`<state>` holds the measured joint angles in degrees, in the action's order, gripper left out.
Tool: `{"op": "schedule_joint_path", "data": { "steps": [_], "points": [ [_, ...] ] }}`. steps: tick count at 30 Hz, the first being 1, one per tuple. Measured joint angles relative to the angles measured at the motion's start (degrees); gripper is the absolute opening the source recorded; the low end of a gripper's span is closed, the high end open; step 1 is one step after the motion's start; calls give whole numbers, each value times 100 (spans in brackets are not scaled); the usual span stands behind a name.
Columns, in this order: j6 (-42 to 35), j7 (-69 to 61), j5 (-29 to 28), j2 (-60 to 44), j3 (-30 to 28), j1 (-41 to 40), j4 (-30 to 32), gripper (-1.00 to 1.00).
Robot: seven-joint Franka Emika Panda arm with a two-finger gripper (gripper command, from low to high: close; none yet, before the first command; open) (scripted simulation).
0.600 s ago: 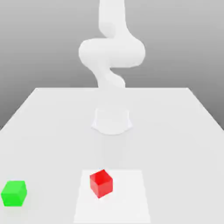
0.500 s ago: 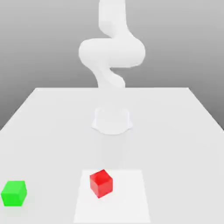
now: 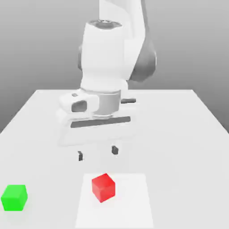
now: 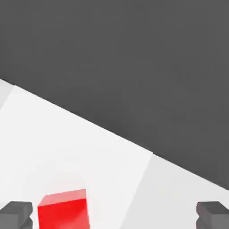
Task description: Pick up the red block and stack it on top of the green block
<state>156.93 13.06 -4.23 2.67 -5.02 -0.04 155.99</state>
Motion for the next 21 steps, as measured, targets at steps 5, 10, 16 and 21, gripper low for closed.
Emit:
{"op": "schedule_joint_path", "data": {
  "steps": [5,10,16,21],
  "points": [
    [751,-769,637,-957,105,-17,127,0],
    [1368,-897,781,-1689,270,-149,36,-100],
    [1361,-888,773,-1689,282,-161,36,-100],
    [631,-738,573,-825,200,-131,157,-100]
  ]
}}
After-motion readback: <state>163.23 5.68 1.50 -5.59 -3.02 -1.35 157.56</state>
